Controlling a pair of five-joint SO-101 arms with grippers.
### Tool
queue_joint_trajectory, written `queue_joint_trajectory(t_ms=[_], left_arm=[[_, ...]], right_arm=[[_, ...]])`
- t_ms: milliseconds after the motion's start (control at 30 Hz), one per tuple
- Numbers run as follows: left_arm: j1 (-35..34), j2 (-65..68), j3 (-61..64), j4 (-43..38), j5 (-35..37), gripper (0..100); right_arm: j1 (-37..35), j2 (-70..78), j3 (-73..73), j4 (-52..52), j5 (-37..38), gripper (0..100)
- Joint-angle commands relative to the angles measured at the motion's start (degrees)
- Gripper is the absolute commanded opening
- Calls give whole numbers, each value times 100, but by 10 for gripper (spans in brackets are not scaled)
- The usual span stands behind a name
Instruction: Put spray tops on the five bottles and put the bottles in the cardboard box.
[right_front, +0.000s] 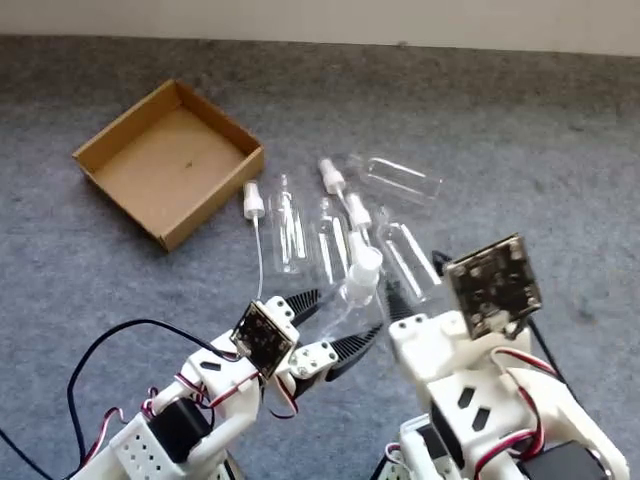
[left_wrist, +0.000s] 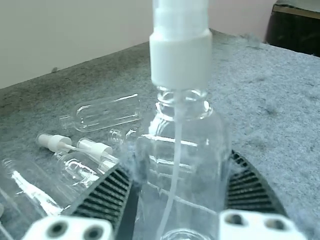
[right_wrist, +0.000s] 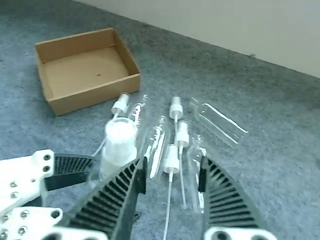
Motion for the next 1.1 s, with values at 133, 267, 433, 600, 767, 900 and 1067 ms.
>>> queue_joint_trajectory(t_ms=[133,267,433,600,767,900,1067], left_arm=[[-813,-92,127,-527,0,66],[-1288,-92,127,-1081,-18,66],[-1569,-92,127,-1705,-26,66],[-1842,-92,66,-1705,-220,66],[-2018,-92,40,-1705,-1248,66],[-2079,-92,-418,-1688,-1327,66],[-2466,-75,-1059,-1670,-1327,66]], right_arm=[[462,4,-110,-31,88,9],[462,4,655,-92,88,9],[462,4,2044,-1077,88,11],[462,4,3196,-2009,88,11],[453,4,3802,-2527,70,11],[277,4,4163,-2756,62,10],[-382,4,4505,-2756,53,9]])
